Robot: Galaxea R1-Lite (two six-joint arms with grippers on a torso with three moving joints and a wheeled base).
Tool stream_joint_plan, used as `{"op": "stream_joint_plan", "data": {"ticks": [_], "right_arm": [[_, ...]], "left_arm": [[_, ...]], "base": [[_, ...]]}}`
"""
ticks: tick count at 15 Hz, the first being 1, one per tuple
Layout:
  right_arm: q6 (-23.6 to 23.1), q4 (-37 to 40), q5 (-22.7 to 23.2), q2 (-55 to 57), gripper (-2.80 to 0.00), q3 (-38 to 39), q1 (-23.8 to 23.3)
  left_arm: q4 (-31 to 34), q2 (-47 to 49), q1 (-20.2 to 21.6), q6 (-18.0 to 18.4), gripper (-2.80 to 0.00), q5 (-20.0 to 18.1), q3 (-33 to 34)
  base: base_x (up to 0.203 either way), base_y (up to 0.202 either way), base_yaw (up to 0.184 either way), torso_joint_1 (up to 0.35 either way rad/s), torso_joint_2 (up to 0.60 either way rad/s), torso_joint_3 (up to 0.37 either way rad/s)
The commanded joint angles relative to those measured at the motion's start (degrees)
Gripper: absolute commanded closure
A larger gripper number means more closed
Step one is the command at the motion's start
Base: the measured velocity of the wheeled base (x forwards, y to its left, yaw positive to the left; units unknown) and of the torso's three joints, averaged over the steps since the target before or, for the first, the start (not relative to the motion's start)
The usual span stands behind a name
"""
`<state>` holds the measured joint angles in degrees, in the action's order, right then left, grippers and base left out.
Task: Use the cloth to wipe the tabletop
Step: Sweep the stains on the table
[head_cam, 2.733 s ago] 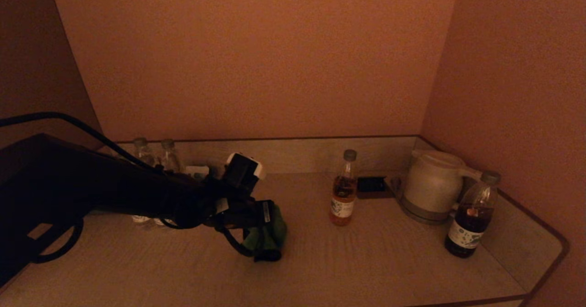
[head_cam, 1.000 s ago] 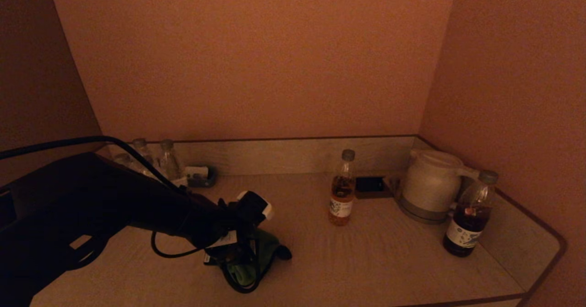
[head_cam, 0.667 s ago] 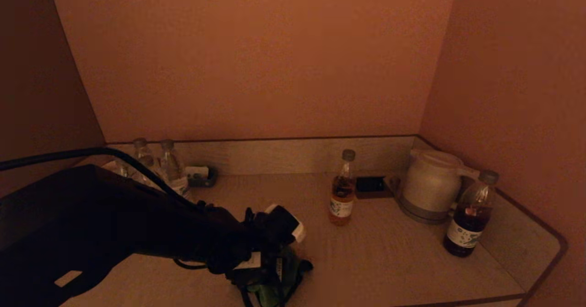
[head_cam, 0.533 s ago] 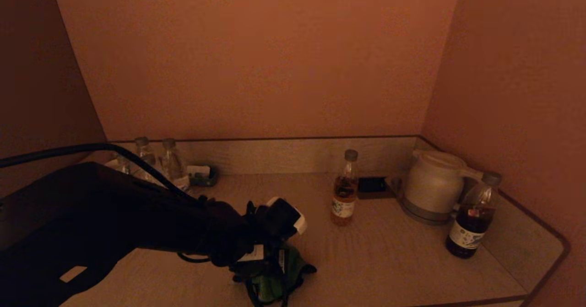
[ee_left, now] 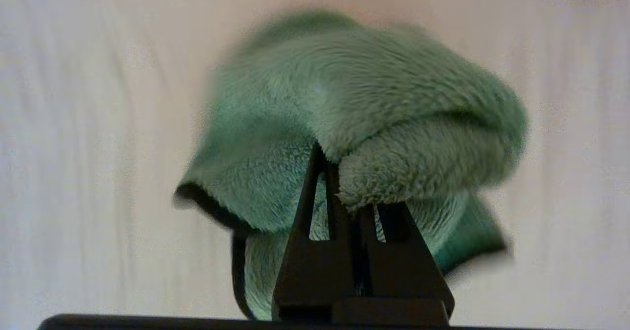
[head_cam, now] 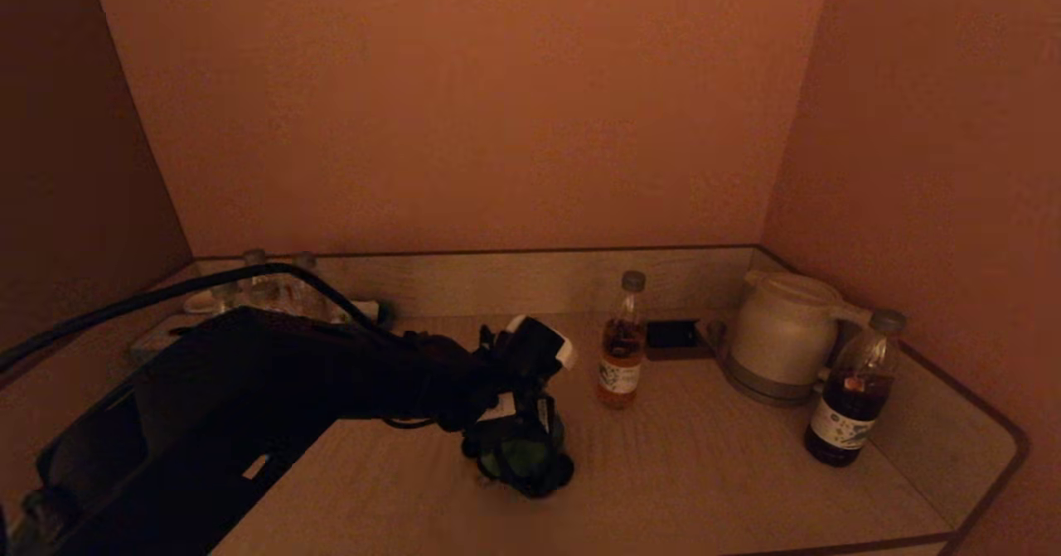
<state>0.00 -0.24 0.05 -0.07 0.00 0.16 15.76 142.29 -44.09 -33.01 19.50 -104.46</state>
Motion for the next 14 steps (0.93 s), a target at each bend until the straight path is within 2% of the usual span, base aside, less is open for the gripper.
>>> {"op": "stream_joint_plan", "data": {"ticks": [1, 2, 4, 6, 9, 14], "right_arm": [[0.0, 0.0, 0.0, 0.1, 0.0, 0.0, 0.0], [0.0, 0.0, 0.0, 0.1, 0.0, 0.0, 0.0], [0.0, 0.0, 0.0, 0.1, 0.0, 0.0, 0.0], [0.0, 0.0, 0.0, 0.1, 0.0, 0.0, 0.0], [0.0, 0.0, 0.0, 0.1, 0.0, 0.0, 0.0], [0.0, 0.0, 0.0, 0.1, 0.0, 0.0, 0.0]], "left_arm": [[1.1, 6.6, 2.1, 1.4, 0.0, 0.2, -7.6], [0.8, 7.5, 3.4, 2.9, 0.0, 0.3, -7.7], [0.8, 7.9, 6.3, 2.7, 0.0, 0.4, -7.6], [1.0, 7.9, 6.8, 2.5, 0.0, 0.5, -7.6], [1.9, 7.3, 12.9, 1.6, 0.0, 2.6, -7.4], [6.5, 2.8, 16.5, -1.9, 0.0, 3.9, -3.2]], "base": [[0.0, 0.0, 0.0, 0.0, 0.0, 0.0], [0.0, 0.0, 0.0, 0.0, 0.0, 0.0], [0.0, 0.0, 0.0, 0.0, 0.0, 0.0], [0.0, 0.0, 0.0, 0.0, 0.0, 0.0], [0.0, 0.0, 0.0, 0.0, 0.0, 0.0], [0.0, 0.0, 0.0, 0.0, 0.0, 0.0]]}}
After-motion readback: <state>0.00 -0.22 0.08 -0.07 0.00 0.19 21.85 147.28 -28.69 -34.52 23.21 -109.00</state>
